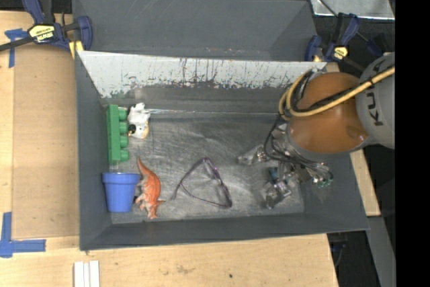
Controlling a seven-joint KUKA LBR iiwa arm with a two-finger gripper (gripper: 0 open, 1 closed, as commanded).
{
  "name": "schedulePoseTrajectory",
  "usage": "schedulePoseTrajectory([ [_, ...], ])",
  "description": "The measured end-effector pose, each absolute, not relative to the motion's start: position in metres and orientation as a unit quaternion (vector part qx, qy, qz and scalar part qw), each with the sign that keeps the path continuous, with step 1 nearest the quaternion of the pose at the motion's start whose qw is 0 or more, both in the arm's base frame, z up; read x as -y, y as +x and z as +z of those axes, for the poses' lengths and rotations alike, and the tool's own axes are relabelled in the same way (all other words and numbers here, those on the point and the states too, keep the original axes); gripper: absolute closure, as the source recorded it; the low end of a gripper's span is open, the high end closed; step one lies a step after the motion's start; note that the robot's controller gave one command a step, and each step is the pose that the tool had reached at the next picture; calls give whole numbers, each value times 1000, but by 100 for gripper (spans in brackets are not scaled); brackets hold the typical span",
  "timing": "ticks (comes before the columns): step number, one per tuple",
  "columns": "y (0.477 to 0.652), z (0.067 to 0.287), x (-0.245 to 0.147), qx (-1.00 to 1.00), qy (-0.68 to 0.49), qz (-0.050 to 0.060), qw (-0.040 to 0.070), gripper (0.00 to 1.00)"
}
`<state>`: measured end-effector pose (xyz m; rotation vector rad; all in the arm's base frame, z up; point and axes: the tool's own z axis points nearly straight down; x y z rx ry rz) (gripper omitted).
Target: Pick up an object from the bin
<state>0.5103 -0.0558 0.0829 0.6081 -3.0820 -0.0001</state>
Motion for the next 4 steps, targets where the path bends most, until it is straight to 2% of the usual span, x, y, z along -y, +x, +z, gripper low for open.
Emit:
schedulePoseTrajectory([
  [1,544,78,1,961,278,1,-11,100],
  [2,540,75,2,961,278,1,-4,0],
  [3,540,75,2,961,278,1,-4,0],
  [4,521,95,12,893,450,0,-1,100],
])
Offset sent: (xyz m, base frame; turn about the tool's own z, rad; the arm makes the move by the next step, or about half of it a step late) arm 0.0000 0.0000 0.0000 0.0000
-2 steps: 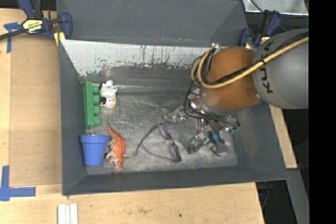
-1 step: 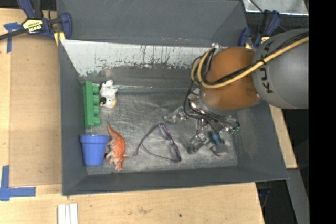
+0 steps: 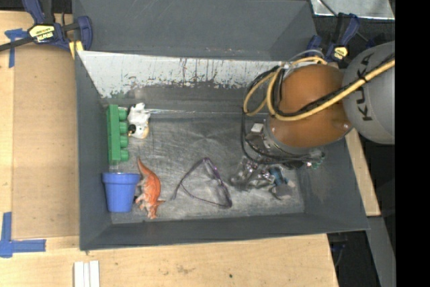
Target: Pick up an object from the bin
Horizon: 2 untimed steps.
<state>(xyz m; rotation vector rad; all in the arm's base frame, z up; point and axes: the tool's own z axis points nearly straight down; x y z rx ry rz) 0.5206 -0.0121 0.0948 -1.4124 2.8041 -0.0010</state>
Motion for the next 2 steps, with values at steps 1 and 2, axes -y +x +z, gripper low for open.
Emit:
schedulePoseTrajectory([
  [1,521,95,12,-893,-449,0,1,100],
  [2,537,88,-17,-881,-474,-1,1,100],
])
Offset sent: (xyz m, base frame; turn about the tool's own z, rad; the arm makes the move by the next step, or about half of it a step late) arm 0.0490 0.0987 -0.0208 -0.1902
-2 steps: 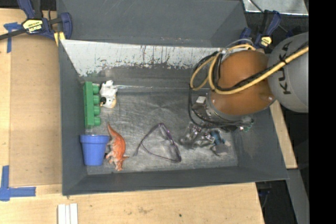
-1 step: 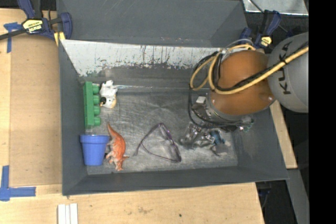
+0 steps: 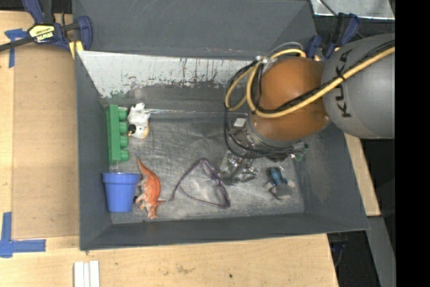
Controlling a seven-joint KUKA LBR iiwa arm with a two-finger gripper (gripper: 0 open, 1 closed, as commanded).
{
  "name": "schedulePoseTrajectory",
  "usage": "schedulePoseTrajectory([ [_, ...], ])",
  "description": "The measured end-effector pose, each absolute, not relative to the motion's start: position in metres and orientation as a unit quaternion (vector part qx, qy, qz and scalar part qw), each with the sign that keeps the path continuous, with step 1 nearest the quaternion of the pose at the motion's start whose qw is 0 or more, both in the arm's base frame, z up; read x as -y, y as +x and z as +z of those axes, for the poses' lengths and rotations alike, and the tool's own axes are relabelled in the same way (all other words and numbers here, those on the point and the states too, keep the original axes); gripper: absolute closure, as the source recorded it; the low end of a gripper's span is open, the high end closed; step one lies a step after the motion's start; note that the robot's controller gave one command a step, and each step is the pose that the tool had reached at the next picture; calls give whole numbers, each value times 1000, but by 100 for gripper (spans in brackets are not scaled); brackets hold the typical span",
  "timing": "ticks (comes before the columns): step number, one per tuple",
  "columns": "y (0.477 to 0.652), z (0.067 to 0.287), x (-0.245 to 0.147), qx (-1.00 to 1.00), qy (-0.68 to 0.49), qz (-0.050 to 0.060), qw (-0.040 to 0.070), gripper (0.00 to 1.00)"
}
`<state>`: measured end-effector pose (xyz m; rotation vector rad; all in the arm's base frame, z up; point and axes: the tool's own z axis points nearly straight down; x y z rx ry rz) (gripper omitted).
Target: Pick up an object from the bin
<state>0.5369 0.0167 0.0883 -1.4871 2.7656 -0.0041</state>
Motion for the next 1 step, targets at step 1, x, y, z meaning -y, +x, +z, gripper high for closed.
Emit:
schedulePoseTrajectory([
  [1,544,86,-39,-892,-452,1,3,100],
])
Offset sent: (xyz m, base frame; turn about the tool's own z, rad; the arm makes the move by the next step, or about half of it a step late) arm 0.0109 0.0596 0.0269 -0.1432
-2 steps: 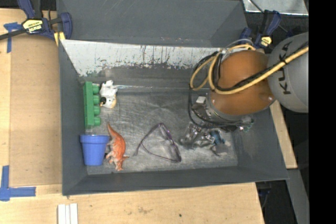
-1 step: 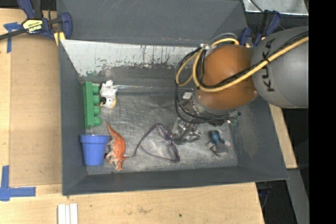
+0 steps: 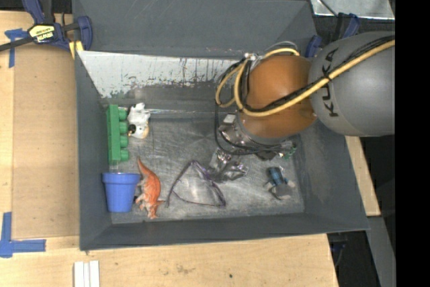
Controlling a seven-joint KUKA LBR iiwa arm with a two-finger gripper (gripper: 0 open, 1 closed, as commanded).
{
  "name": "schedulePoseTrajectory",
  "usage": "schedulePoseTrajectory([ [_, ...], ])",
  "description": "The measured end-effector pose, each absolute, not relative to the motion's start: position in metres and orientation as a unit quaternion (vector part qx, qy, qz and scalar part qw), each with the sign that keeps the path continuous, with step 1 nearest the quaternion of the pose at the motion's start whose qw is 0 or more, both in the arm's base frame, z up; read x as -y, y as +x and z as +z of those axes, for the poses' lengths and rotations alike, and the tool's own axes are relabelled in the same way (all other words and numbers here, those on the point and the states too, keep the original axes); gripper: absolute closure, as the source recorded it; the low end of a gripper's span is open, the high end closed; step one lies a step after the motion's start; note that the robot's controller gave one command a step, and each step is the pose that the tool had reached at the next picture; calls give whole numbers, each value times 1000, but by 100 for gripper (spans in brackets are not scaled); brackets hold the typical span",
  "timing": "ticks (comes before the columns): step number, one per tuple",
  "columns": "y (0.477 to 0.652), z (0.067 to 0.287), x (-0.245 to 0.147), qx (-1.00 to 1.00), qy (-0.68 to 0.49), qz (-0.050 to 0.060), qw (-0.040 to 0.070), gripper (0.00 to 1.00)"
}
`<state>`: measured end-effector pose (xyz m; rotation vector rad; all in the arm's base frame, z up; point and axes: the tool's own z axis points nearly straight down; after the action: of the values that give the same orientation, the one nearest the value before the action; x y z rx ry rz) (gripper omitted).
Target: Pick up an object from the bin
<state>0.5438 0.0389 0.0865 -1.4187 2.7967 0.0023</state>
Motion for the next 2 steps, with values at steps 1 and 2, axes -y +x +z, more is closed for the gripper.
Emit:
schedulePoseTrajectory([
  [1,549,116,-77,-844,-536,0,3,0],
  [2,549,115,-76,-845,-534,0,2,0],
])
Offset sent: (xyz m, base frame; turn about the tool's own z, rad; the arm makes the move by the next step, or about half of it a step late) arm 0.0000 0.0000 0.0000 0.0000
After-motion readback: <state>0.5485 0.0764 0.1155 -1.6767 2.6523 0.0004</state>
